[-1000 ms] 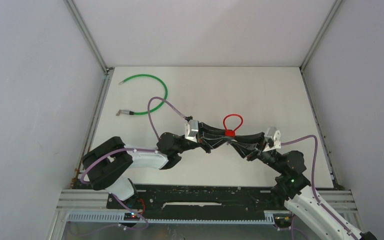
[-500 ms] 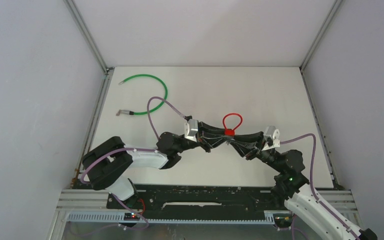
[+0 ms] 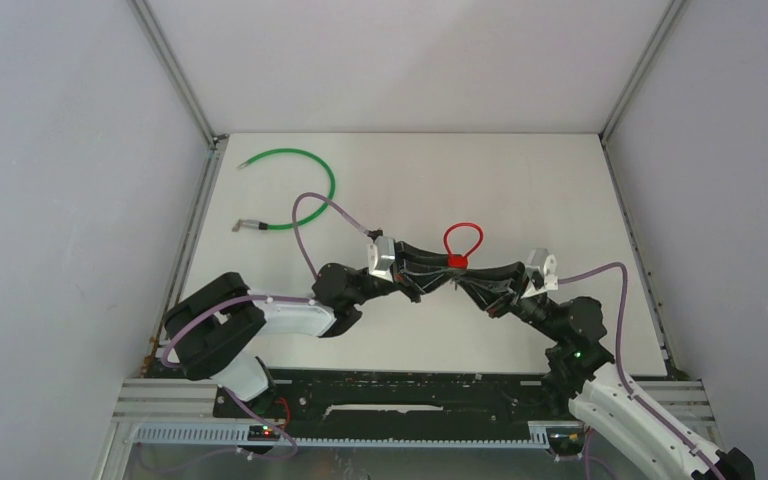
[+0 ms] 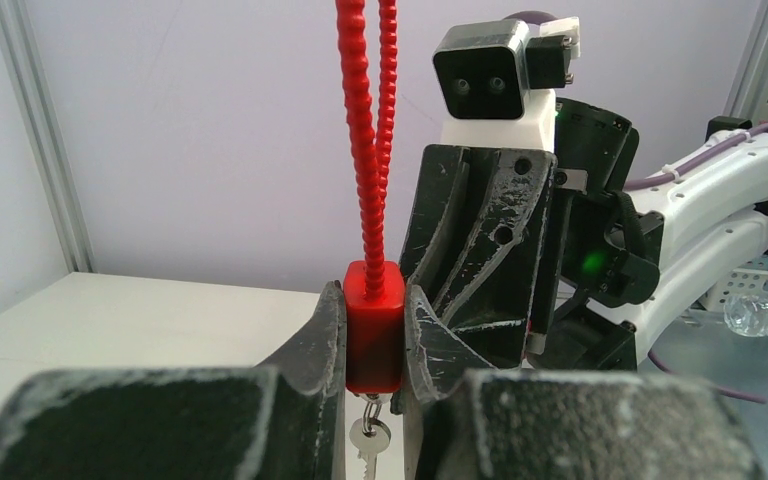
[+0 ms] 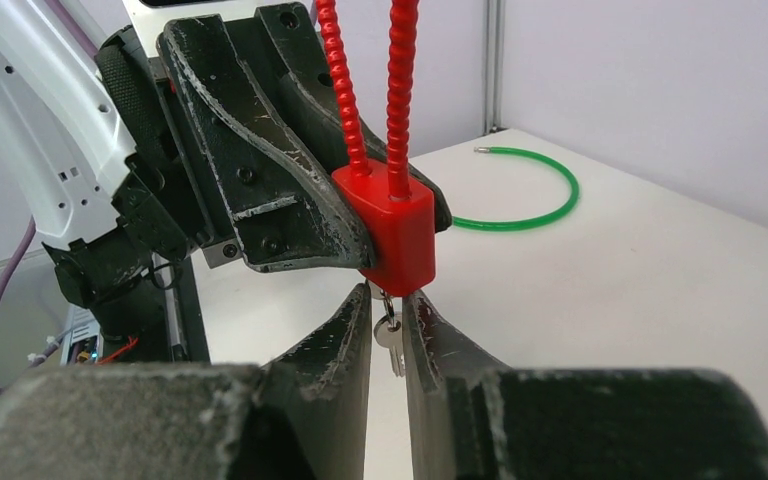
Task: Lock with the key
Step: Lock the lock.
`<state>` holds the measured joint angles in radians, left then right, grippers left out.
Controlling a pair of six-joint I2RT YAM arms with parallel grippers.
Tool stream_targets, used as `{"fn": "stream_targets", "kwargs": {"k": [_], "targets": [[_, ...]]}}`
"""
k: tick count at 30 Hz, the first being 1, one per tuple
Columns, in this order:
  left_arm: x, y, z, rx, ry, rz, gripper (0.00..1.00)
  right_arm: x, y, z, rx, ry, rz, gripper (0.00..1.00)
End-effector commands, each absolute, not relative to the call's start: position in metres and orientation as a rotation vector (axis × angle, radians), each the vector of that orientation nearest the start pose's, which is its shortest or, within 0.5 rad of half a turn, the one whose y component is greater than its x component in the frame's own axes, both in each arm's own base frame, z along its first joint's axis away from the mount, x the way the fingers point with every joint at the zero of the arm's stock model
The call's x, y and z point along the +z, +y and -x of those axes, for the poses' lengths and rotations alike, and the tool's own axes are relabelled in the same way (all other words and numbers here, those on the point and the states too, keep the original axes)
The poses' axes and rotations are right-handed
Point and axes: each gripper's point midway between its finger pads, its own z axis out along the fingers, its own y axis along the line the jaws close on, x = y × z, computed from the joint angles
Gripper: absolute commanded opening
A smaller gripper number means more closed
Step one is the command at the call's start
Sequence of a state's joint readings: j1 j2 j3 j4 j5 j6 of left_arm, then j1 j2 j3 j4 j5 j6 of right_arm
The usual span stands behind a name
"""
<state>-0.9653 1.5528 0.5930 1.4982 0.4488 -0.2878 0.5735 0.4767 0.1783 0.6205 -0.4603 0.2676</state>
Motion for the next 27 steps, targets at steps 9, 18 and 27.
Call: {"fn": "stream_targets", "kwargs": {"k": [9,18,27], "targets": [[0.3352,-0.3918,-0.1542,-1.375,0.719,-0.78,0.0,0.2656,0.2195,-0.1808,1.006,1.15,0.587,0.18],[0.3355,-0.3935,-0.1536,-1.382,0.716,-0.787,0.0,0.2683,0.2218,-0.1829,1.012,1.135,0.587,0.17],[0.3354,-0.3938,-0.1516,-1.388,0.711,-0.797,0.0,0.2719,0.2229,-0.187,1.003,1.119,0.584,0.2]]}}
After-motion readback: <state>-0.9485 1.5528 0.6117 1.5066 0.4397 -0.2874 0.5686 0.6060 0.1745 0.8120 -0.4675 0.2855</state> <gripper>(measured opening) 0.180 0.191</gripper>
